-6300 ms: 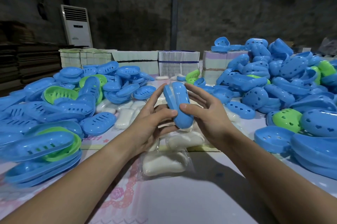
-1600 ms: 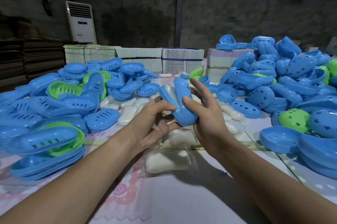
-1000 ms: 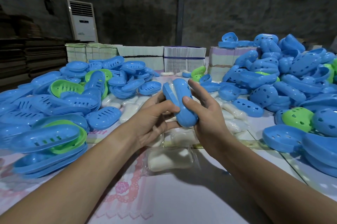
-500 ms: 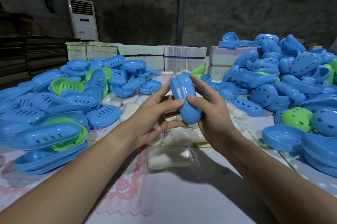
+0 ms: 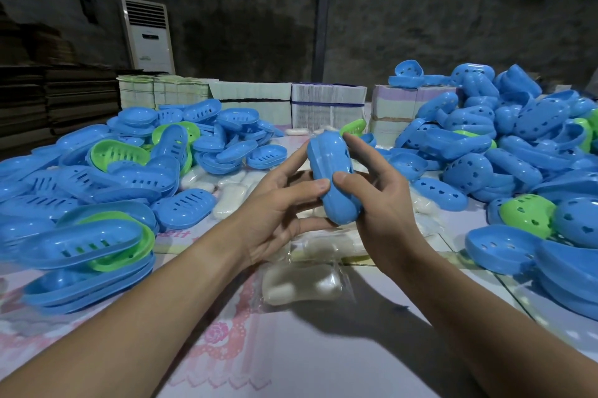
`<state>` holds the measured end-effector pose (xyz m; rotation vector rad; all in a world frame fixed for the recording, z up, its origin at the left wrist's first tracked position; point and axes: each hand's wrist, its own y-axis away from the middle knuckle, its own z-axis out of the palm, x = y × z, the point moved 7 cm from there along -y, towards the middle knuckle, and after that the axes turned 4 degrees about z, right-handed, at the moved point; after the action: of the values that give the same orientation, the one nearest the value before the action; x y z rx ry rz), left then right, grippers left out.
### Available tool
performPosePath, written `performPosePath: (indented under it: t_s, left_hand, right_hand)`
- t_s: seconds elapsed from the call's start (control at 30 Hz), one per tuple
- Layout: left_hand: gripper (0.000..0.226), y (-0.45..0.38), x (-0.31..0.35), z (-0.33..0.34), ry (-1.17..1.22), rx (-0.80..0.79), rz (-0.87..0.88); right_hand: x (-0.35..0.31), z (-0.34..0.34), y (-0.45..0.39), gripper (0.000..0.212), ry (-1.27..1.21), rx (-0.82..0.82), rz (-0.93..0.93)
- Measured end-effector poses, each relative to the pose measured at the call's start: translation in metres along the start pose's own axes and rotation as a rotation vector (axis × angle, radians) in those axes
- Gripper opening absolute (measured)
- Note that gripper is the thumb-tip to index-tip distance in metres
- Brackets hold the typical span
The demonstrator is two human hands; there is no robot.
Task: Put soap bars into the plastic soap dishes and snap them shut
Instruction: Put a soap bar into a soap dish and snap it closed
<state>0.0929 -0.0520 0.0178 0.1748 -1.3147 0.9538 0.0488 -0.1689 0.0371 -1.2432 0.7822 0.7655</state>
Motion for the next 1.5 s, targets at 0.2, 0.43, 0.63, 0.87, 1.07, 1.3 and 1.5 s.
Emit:
performPosePath:
  t_s: [0.2, 0.43, 0.63, 0.87, 1.07, 1.3, 1.5]
  left_hand:
    - [0.068, -0.001, -0.004, -0.002, -0.032, 0.018, 0.002]
    - [0.073, 0.0, 0.002, 0.001, -0.134, 0.034, 0.019]
    - [0.078, -0.001, 0.001, 0.005, -0.159, 0.094, 0.027]
    - [0.073, -0.002, -0.006, 0.004, -0.093, 0.155, -0.011]
    - [0.065, -0.004, -0.002, -0.001, -0.135, 0.112, 0.039]
    - [0.056, -0.002, 0.007, -0.001, -0.238, 0.049, 0.07]
    - [0.047, -0.001, 0.009, -0.002, -0.23, 0.073, 0.076]
  right_hand:
    - [-0.001, -0.003, 0.001, 0.052, 0.041, -0.027, 0.011]
    - [-0.003, -0.001, 0.003, 0.051, 0.037, -0.046, 0.012]
    - [0.001, 0.001, 0.002, 0.043, -0.043, 0.036, 0.078]
    - [-0.002, 0.001, 0.003, 0.037, -0.032, 0.075, 0.057]
    - [0.002, 0.003, 0.004, 0.037, -0.026, 0.107, 0.071]
    - [0.0, 0.005, 0.007, 0.033, -0.05, 0.1, 0.077]
    - [-0.001, 0.008, 0.01, 0.035, -0.017, 0.097, 0.057]
